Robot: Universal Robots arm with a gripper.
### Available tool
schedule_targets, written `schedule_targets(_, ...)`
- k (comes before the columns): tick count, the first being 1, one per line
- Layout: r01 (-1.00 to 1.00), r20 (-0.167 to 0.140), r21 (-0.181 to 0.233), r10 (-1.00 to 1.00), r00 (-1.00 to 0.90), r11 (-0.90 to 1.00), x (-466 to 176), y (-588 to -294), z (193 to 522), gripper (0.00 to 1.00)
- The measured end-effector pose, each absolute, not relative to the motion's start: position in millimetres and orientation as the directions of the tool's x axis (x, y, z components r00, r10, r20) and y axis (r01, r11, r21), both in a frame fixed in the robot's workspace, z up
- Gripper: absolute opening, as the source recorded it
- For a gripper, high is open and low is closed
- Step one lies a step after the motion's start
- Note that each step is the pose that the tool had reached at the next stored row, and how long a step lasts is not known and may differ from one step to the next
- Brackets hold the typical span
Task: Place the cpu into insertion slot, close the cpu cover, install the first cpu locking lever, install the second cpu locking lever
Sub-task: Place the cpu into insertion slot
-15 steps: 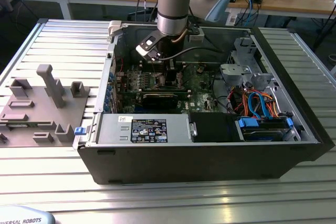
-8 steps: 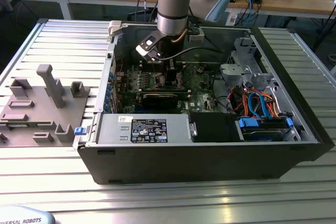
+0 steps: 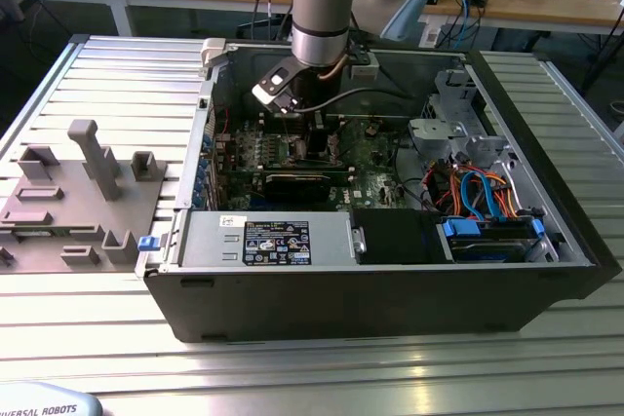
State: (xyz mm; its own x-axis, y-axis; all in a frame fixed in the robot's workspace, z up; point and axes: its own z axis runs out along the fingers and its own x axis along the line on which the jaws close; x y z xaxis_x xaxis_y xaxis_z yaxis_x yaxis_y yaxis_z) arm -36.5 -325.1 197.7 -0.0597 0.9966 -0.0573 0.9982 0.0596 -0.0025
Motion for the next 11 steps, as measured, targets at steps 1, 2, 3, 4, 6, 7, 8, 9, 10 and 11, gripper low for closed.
schedule_targets(1, 0.998, -0.057, -0.003, 0.997, -0.055, 0.055, -37.1, -325.1, 197.7, 0.63)
schedule_targets(2, 0.999, -0.056, -0.003, 0.997, -0.051, 0.051, -37.7, -325.1, 197.7, 0.63)
schedule_targets(3, 0.999, -0.055, -0.002, 0.997, -0.046, 0.046, -38.6, -325.1, 197.7, 0.63)
schedule_targets(4, 0.999, -0.054, -0.002, 0.998, -0.042, 0.042, -39.2, -325.1, 197.7, 0.63)
schedule_targets(6, 0.999, -0.051, -0.002, 0.998, -0.033, 0.033, -40.2, -325.1, 197.7, 0.63)
schedule_targets(7, 0.999, -0.05, -0.002, 0.998, -0.032, 0.032, -40.2, -325.0, 197.6, 0.63)
schedule_targets(8, 0.999, -0.05, -0.002, 0.998, -0.032, 0.032, -40.2, -325.0, 197.6, 0.63)
schedule_targets(9, 0.999, -0.05, -0.002, 0.998, -0.032, 0.032, -40.3, -325.1, 197.7, 0.63)
schedule_targets(10, 0.999, -0.05, -0.002, 0.998, -0.032, 0.032, -40.3, -325.2, 198.1, 0.63)
schedule_targets(11, 0.999, -0.05, -0.002, 0.998, -0.032, 0.032, -40.3, -325.2, 198.7, 0.63)
